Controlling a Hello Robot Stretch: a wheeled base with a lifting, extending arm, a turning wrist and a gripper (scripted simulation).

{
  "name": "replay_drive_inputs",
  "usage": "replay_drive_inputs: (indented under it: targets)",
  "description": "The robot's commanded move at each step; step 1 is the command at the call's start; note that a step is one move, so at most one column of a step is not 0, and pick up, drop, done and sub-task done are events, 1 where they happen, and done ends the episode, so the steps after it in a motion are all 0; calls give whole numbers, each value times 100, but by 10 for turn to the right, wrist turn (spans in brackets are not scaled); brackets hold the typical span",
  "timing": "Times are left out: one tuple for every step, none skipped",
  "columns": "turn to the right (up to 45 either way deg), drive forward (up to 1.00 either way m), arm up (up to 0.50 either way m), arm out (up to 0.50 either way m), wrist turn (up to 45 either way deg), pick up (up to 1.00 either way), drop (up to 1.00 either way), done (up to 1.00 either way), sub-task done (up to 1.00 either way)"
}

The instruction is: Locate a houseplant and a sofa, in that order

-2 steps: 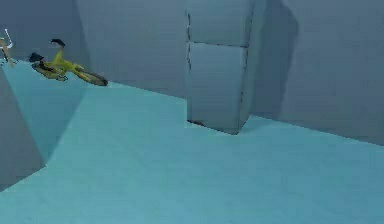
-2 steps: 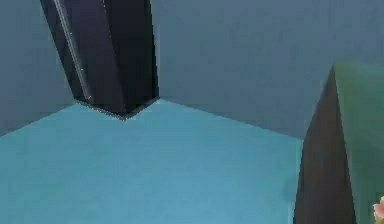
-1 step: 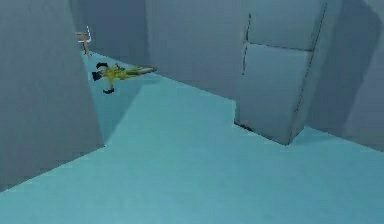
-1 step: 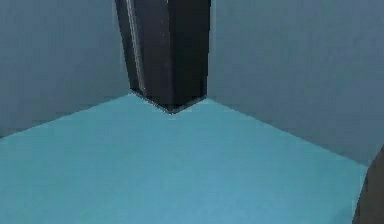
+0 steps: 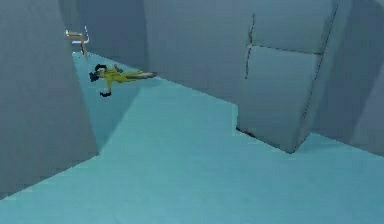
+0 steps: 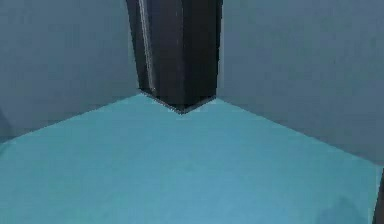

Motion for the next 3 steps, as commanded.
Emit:
replay_drive_inputs:
  targets:
    - [450, 0, 0, 0, 0, 0, 0, 0, 0]
    - [240, 0, 0, 0, 0, 0, 0, 0, 0]
    - [0, 10, 0, 0, 0, 0, 0, 0, 0]
